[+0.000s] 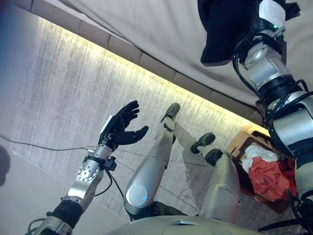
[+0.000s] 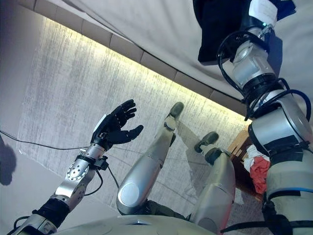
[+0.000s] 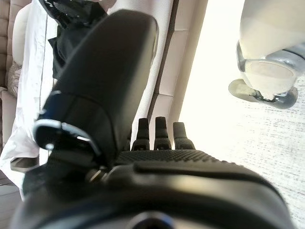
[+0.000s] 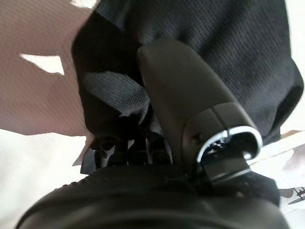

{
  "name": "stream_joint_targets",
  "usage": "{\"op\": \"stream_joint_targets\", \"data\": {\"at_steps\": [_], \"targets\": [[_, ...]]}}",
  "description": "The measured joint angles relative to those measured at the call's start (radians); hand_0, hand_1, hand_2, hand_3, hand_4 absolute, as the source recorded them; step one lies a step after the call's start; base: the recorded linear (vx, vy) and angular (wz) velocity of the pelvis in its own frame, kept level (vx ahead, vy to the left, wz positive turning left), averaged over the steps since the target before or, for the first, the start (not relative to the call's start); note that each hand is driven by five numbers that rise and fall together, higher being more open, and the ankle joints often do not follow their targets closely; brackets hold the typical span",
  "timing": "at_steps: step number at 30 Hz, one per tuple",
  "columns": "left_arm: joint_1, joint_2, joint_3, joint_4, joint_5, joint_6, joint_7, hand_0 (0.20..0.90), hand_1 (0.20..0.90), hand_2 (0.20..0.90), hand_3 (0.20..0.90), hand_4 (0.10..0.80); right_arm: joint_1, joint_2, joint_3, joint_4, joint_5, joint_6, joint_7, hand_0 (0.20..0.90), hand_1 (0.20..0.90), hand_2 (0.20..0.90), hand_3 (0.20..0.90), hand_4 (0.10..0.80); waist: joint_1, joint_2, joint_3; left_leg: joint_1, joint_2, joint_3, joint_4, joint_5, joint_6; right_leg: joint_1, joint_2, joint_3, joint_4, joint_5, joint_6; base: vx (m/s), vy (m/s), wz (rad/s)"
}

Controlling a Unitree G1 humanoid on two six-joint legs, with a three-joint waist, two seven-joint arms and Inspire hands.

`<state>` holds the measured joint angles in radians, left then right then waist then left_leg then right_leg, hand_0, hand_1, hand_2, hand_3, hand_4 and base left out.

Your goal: Pick up the clothes from the bed and place them into the basket

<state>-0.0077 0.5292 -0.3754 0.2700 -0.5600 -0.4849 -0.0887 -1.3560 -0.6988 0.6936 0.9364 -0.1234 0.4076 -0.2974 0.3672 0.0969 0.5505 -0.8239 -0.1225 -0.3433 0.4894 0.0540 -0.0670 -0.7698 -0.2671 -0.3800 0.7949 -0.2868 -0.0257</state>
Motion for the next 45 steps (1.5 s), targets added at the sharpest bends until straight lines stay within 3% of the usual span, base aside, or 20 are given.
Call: {"op": "stream_joint_targets", "data": {"at_steps": [1, 13, 22, 25, 30, 32, 39, 45], "targets": [[0.002, 0.001, 0.001, -0.012, -0.002, 0.0, 0.002, 0.9, 0.9, 0.9, 0.9, 0.8, -0.016, -0.003, 0.0, 0.01, 0.026, -0.003, 0.0, 0.3, 0.3, 0.3, 0.2, 0.1, 0.0, 0.0, 0.0, -0.012, 0.0, 0.0, 0.007, 0.0, 0.0, -0.013, 0.001, 0.002, 0.006, 0.0, 0.0, 0.0, 0.0, 0.0], [0.001, 0.022, 0.0, -0.047, -0.009, -0.002, 0.016, 0.9, 0.9, 0.9, 0.9, 0.8, -0.058, -0.017, -0.027, 0.089, 0.184, -0.095, -0.046, 0.3, 0.3, 0.3, 0.2, 0.1, -0.007, 0.0, 0.0, -0.041, -0.002, 0.013, 0.051, -0.001, -0.001, -0.04, 0.007, 0.028, 0.023, 0.0, 0.0, -0.023, -0.001, -0.03], [-0.005, 0.035, 0.001, -0.042, -0.013, -0.003, 0.005, 0.9, 0.9, 0.9, 0.9, 0.8, 0.093, 0.015, -0.076, 0.087, 0.261, -0.133, -0.042, 0.3, 0.3, 0.3, 0.2, 0.1, -0.016, -0.003, 0.0, 0.146, 0.0, 0.06, 0.055, -0.033, 0.028, 0.145, 0.016, 0.07, -0.023, 0.007, -0.007, -0.022, -0.017, -0.1], [-0.018, 0.033, 0.011, -0.019, -0.02, 0.003, -0.007, 0.9, 0.9, 0.9, 0.9, 0.8, 0.146, 0.015, -0.118, 0.086, 0.282, -0.154, -0.04, 0.3, 0.3, 0.3, 0.2, 0.1, -0.026, -0.007, 0.001, 0.257, 0.015, 0.087, 0.01, -0.042, 0.031, 0.242, 0.02, 0.094, -0.08, 0.02, 0.004, 0.01, 0.031, -0.22], [-0.036, 0.032, 0.023, 0.02, -0.026, 0.02, 0.006, 0.9, 0.9, 0.9, 0.9, 0.8, 0.177, 0.003, -0.152, 0.084, 0.298, -0.181, -0.037, 0.3, 0.3, 0.3, 0.2, 0.1, -0.054, -0.011, 0.0, 0.451, 0.037, 0.145, -0.105, -0.035, 0.044, 0.418, 0.045, 0.127, -0.227, 0.073, 0.045, -0.009, 0.057, -0.42], [-0.045, 0.03, 0.023, 0.027, -0.026, 0.04, 0.014, 0.9, 0.9, 0.9, 0.9, 0.8, 0.192, 0.001, -0.183, 0.075, 0.3, -0.185, -0.016, 0.3, 0.3, 0.3, 0.2, 0.1, -0.07, -0.015, -0.001, 0.525, 0.053, 0.166, -0.156, -0.031, 0.049, 0.488, 0.06, 0.148, -0.306, 0.103, 0.043, 0.098, 0.027, -0.41], [-0.083, 0.032, 0.033, 0.061, -0.025, 0.102, 0.056, 0.9, 0.9, 0.9, 0.9, 0.8, 0.251, -0.029, -0.296, 0.025, 0.34, -0.24, 0.046, 0.3, 0.3, 0.3, 0.2, 0.1, -0.146, -0.074, -0.028, 0.721, 0.07, 0.269, -0.288, -0.021, 0.062, 0.672, 0.09, 0.217, -0.517, 0.206, 0.088, 0.131, 0.032, -0.4], [-0.113, 0.032, 0.04, 0.104, -0.018, 0.163, 0.11, 0.9, 0.9, 0.9, 0.9, 0.8, 0.352, -0.124, -0.396, -0.047, 0.339, -0.305, 0.126, 0.3, 0.3, 0.3, 0.2, 0.1, -0.238, -0.104, -0.067, 0.881, 0.08, 0.348, -0.416, -0.02, 0.064, 0.814, 0.112, 0.291, -0.699, 0.297, 0.111, 0.117, 0.015, -0.46]]}}
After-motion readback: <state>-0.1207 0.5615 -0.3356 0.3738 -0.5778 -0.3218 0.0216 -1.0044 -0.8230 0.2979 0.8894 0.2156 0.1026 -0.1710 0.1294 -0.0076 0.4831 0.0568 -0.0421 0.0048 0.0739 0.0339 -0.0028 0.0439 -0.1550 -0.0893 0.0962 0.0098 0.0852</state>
